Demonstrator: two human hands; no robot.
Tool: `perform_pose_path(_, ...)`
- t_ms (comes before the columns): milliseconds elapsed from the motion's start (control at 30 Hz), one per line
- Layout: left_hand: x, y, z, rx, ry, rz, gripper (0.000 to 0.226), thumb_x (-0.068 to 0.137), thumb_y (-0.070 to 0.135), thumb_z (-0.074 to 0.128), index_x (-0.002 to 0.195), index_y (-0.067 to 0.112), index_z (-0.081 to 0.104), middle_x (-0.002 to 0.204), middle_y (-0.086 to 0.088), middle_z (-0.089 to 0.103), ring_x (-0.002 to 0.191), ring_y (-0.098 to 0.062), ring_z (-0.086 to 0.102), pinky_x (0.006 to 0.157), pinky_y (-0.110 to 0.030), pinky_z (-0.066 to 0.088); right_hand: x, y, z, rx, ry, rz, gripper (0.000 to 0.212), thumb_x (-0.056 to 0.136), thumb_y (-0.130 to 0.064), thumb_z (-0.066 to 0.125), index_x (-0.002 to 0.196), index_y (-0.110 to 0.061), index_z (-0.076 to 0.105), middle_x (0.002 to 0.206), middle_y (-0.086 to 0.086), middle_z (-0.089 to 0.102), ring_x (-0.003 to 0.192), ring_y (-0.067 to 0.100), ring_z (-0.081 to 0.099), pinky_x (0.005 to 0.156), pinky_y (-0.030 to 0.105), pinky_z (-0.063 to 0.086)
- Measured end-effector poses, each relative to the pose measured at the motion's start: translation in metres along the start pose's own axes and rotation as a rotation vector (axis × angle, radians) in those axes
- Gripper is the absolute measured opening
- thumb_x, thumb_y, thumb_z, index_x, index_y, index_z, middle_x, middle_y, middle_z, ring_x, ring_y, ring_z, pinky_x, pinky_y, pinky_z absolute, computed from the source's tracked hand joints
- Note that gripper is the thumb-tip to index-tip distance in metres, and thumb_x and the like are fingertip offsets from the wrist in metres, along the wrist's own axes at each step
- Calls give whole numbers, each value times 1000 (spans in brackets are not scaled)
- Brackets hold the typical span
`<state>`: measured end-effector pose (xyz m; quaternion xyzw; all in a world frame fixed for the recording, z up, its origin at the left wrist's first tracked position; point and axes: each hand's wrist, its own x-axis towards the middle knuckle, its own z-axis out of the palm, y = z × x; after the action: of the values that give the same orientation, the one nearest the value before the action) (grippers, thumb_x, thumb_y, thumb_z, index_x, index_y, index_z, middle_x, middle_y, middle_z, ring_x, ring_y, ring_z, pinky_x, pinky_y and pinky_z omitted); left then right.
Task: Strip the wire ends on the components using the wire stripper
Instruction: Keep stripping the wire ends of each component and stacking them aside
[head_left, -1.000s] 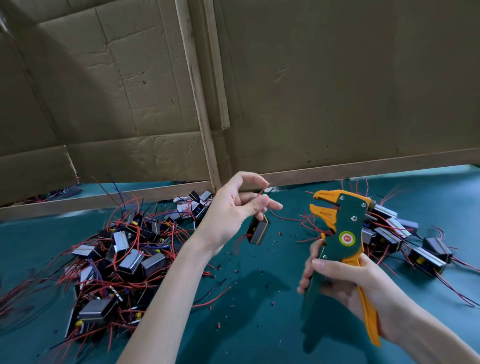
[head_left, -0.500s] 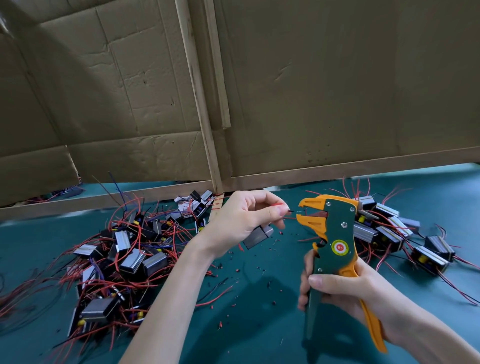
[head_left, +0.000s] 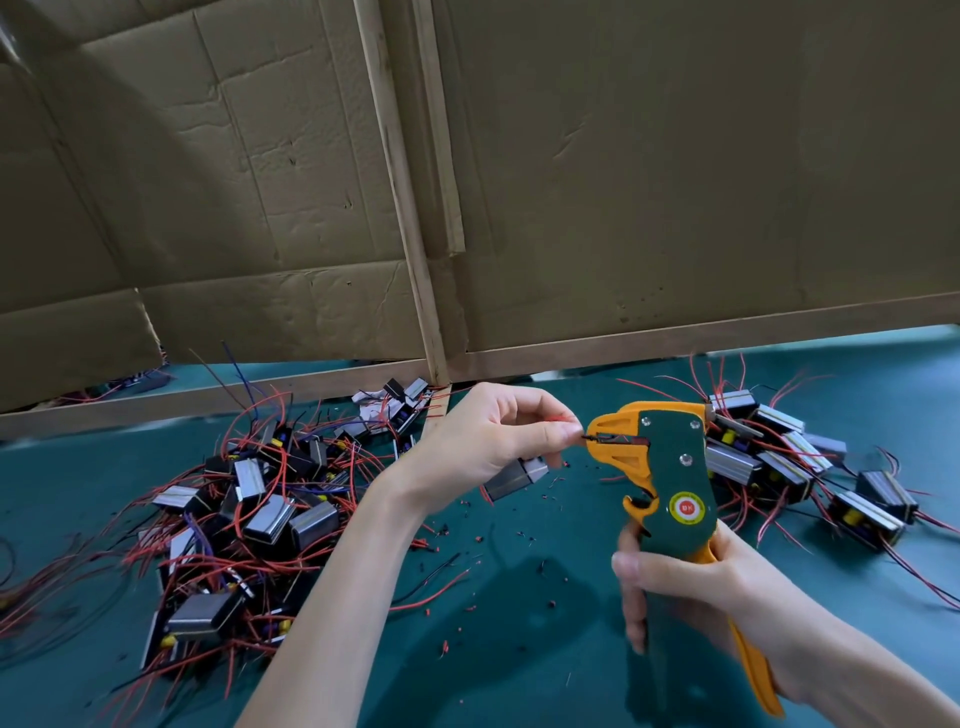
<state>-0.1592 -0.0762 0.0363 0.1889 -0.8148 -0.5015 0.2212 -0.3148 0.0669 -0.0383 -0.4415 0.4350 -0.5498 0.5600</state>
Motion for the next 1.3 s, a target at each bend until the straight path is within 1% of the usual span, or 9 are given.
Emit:
perform_pose_path(233,3,-7,0,63,-17,-74,9,93,15,61,87,12,68,62,8,63,64,-7,55,70,-20,43,6,15,6,-38,189,-59,43,51,-39,85,55,-12,51,47,16,45,35,25,45,38,29,40)
perform_pose_path(400,5,-15,-5,76,39,-98,8,92,15,63,86,11,68,64,7,66,65,-11,56,73,-22,46,15,19,-4,197,-37,40,48,43,-22,99,78,-5,70,72,27,61,66,40,64,65,46,57)
perform_pose_path(667,11,-17,-9,208,192,5,8,91,17,64,84,18,67,77,3,74,82,-8,68,86,-24,50,26,27,-20,261,40,85,49,45,-16,97,85,-5,71,79,25,64,75,42,66,73,49,56)
perform_pose_path(833,39,-2,16,249,437,199,8,89,11,66,82,13,69,74,3,72,68,-24,66,66,-27,52,29,30,-25,349,98,223,44,40,-8,93,79,-4,74,79,23,65,73,39,68,69,46,58)
perform_pose_path(900,59,6,34,195,488,269,7,89,7,66,82,10,68,71,1,69,56,-16,59,58,-24,48,29,31,-24,371,119,266,35,44,-5,86,77,-2,74,79,24,65,72,39,68,67,46,58)
perform_pose_path(1000,83,15,68,169,416,315,6,88,1,64,89,2,70,81,-10,71,69,-10,60,72,-22,52,30,30,-24,401,129,303,30,44,-2,82,73,0,74,77,24,65,69,39,68,65,46,59)
perform_pose_path(1067,91,16,88,158,277,255,20,88,-7,59,103,1,70,107,-14,70,92,-15,65,86,-18,49,30,29,-24,431,136,313,26,45,1,78,70,1,73,75,24,64,66,38,68,63,46,59)
perform_pose_path(1167,86,10,101,232,67,140,55,88,-15,45,133,14,55,148,-4,43,114,-25,60,93,-21,46,31,28,-26,470,161,324,22,46,4,75,68,3,72,74,24,64,63,37,67,61,46,59)
perform_pose_path(1300,66,-6,78,299,108,101,56,90,-7,45,138,22,48,142,-5,45,104,-20,64,87,-17,45,33,29,-29,481,175,337,18,50,4,73,68,2,72,74,23,64,65,37,68,61,46,59)
